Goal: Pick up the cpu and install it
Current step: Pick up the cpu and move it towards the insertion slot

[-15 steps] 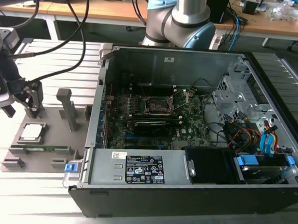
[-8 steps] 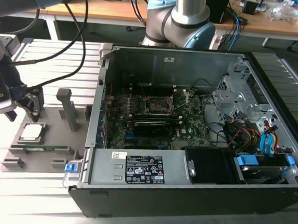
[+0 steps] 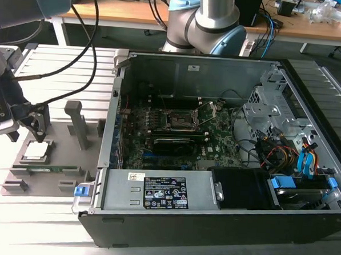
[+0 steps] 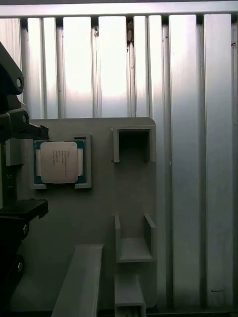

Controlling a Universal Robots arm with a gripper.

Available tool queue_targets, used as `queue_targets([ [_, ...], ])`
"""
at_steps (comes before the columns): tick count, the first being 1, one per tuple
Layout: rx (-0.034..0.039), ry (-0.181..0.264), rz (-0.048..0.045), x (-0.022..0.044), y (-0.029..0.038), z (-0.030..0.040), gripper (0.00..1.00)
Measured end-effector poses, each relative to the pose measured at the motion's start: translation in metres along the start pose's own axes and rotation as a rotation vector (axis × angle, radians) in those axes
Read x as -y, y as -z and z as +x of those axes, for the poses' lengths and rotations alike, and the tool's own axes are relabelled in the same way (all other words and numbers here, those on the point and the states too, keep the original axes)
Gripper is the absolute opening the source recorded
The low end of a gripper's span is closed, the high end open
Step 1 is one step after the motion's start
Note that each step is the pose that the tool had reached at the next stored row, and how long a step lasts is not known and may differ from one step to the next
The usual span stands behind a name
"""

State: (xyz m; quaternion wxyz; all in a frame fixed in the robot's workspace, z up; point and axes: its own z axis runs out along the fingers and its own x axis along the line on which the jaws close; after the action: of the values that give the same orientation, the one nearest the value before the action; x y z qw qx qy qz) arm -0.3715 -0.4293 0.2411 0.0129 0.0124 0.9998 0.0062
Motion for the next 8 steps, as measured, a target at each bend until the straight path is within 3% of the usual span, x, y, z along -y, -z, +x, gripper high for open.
queue_targets([
  [8, -0.0001, 0.0, 0.0001, 0.0002, -0.0181, 0.0008, 0.6],
])
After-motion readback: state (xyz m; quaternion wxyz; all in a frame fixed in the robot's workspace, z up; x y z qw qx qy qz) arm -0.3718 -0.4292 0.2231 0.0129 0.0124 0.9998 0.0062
